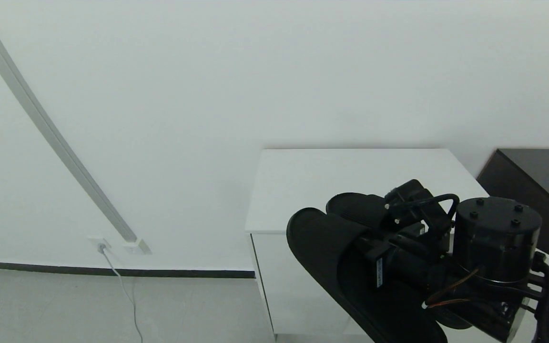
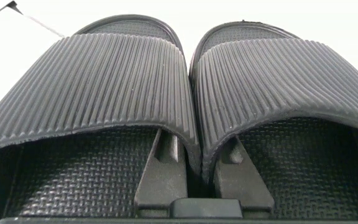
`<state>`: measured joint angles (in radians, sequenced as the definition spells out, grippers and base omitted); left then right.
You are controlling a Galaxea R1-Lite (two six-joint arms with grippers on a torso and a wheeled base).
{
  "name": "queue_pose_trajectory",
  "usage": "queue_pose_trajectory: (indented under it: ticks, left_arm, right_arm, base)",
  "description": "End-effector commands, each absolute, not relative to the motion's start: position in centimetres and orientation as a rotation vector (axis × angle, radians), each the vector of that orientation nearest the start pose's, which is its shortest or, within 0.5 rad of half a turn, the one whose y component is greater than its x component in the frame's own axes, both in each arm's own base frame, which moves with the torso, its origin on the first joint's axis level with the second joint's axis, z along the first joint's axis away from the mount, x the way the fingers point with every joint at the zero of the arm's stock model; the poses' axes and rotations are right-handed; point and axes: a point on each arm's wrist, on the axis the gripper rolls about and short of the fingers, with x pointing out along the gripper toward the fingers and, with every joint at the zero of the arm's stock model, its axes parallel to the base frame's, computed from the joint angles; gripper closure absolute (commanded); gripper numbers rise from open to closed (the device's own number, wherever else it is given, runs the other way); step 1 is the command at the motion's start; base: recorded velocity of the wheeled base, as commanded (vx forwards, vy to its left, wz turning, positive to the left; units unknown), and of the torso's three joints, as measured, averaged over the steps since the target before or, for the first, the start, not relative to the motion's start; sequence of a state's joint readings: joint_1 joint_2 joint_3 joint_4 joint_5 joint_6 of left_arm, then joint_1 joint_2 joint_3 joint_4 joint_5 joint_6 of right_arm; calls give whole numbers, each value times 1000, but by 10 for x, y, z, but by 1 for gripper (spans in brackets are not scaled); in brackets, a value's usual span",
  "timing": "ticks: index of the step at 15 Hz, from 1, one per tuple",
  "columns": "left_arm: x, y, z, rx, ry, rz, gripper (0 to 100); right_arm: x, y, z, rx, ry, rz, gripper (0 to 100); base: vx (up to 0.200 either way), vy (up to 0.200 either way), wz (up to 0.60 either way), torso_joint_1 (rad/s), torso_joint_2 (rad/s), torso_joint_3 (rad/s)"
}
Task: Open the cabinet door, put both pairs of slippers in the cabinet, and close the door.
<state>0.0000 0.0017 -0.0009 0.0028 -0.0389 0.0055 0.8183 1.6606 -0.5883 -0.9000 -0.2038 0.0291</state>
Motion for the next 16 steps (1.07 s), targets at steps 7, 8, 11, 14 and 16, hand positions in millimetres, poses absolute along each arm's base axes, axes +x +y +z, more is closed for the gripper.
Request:
queue_pose_trajectory:
  ticks: [7,8,11,14,16]
  left_arm:
    - [-23,-1,76,-2,2,-40,100]
    - [-23,-1,75,-2,6,-37,100]
    - [-23,-1,75,-2,6,-38,100]
    - [-23,-1,75,-2,6,-38,100]
    - [-23,-1,75,-2,5,-38,100]
  right_arm:
    - [195,200,160,-55,176,605,100]
    - [195,199,161,-53,174,604,100]
    - [199,197,160,-53,175,586,100]
    - [199,197,159,-54,178,588,100]
    - [199,197,158,-54,179,590,100]
  base:
    - [0,0,0,0,0,0]
    - [0,0,0,0,0,0]
    - [0,0,0,0,0,0]
    - [0,0,0,0,0,0]
    - [0,0,0,0,0,0]
